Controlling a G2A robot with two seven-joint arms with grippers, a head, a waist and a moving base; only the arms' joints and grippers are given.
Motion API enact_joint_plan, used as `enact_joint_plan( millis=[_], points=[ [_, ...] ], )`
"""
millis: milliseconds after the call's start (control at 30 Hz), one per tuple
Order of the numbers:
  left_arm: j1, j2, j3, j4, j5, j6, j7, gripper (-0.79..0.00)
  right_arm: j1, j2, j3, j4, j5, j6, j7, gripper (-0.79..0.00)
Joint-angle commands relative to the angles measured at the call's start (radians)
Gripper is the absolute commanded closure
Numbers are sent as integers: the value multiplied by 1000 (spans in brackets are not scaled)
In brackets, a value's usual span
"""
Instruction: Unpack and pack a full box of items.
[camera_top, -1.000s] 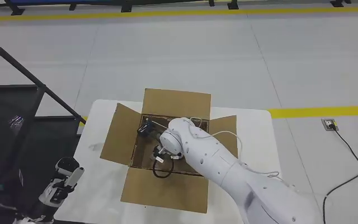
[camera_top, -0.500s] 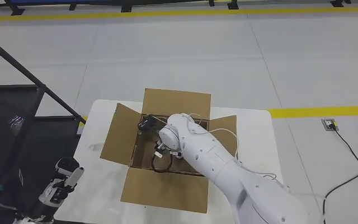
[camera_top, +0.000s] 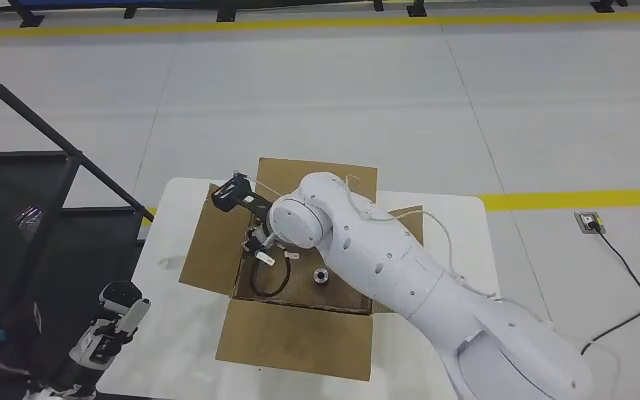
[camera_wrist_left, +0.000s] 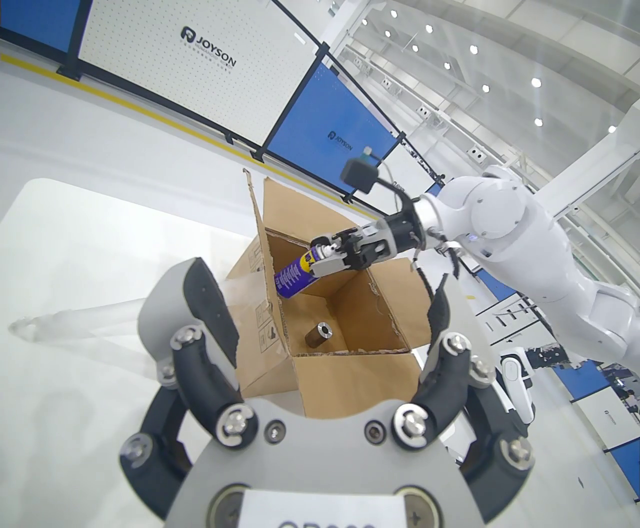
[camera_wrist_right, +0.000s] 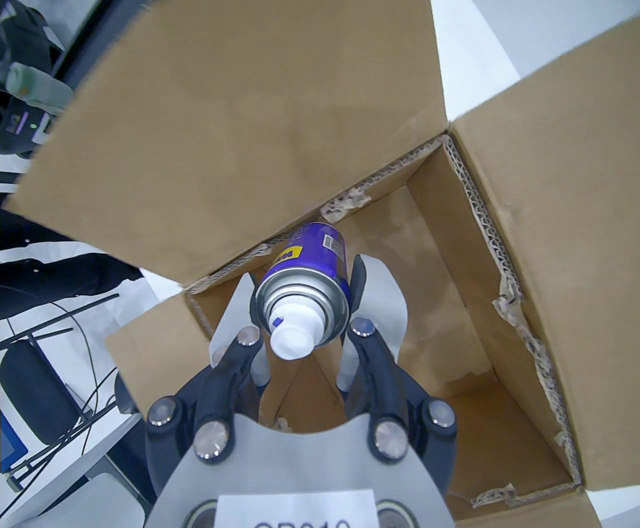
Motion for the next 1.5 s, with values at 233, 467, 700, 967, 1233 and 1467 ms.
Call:
enact_joint_plan(
  millis=[233, 467, 700, 967, 1233, 1467],
  points=[
    [0, 0, 0, 0, 0, 0, 0, -785, -417, 252, 522, -880, -480, 165, 348, 0],
    [0, 0, 0, 0, 0, 0, 0, -785, -698, 321, 841, -1176, -802, 193, 471, 0],
    [0, 0, 0, 0, 0, 0, 0, -785, -868, 352, 1108, -1072, -780, 121, 470, 0],
    [0, 0, 0, 0, 0, 0, 0, -785, -853, 357, 1123, -710, -636, 62, 371, 0],
    [0, 0, 0, 0, 0, 0, 0, -785, -831, 365, 1112, -551, -610, 58, 294, 0],
    [0, 0, 0, 0, 0, 0, 0, -785, -830, 370, 1083, -534, -609, 61, 247, 0]
  ],
)
